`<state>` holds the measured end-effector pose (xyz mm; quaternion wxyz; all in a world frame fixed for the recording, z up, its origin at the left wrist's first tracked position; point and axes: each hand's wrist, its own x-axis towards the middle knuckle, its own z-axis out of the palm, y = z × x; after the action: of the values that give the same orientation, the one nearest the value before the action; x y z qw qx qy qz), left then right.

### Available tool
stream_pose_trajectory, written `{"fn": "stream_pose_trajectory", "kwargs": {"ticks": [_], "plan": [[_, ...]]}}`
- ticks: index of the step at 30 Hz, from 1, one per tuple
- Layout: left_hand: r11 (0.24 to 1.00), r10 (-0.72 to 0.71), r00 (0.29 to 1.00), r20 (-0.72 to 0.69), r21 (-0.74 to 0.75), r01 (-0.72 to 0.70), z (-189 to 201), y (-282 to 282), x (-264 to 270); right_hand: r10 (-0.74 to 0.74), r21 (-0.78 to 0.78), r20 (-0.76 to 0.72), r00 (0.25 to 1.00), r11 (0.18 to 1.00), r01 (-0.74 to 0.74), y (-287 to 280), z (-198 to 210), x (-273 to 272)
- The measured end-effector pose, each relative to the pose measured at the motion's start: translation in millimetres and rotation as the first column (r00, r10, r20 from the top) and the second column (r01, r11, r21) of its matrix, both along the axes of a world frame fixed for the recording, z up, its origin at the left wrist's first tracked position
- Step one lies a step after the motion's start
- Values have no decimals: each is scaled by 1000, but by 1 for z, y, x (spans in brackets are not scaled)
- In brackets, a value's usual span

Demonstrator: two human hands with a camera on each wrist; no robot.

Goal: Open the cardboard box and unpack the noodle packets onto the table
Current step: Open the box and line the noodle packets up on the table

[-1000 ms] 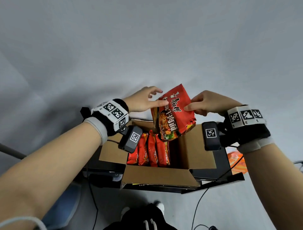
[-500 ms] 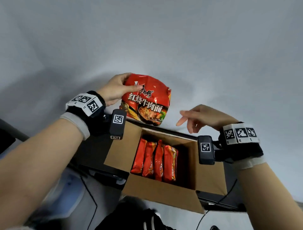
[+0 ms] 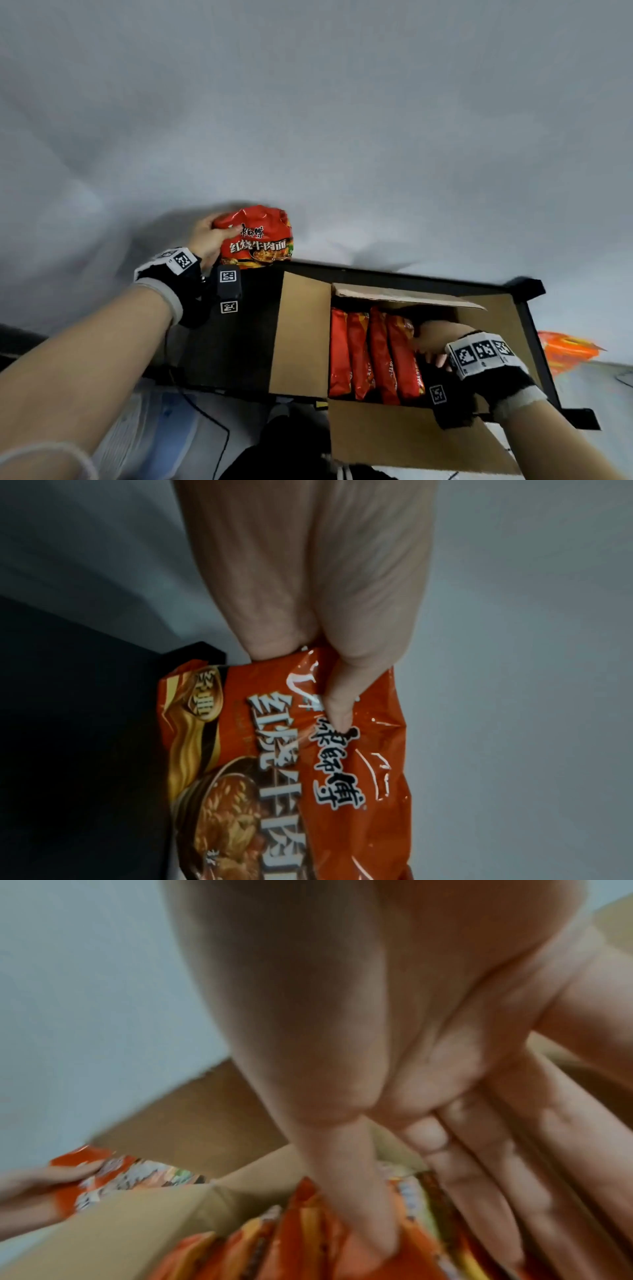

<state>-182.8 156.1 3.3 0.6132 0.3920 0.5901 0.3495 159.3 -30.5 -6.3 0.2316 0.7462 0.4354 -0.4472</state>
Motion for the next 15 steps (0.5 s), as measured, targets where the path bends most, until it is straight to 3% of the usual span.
{"fn": "stream_pose_trajectory", "kwargs": {"ticks": [4, 8, 15], "plan": [[993, -76, 993, -85, -98, 68, -46, 15, -5, -199, 13, -28, 980, 980, 199, 2, -10, 4], [988, -96, 992, -86, -132, 84, -66, 32, 1, -364, -7, -73, 928, 931, 365, 5, -20, 2], [975, -177, 970, -168, -165, 150, -86, 56, -3, -413, -95, 30, 910, 905, 414, 16, -25, -1]]}}
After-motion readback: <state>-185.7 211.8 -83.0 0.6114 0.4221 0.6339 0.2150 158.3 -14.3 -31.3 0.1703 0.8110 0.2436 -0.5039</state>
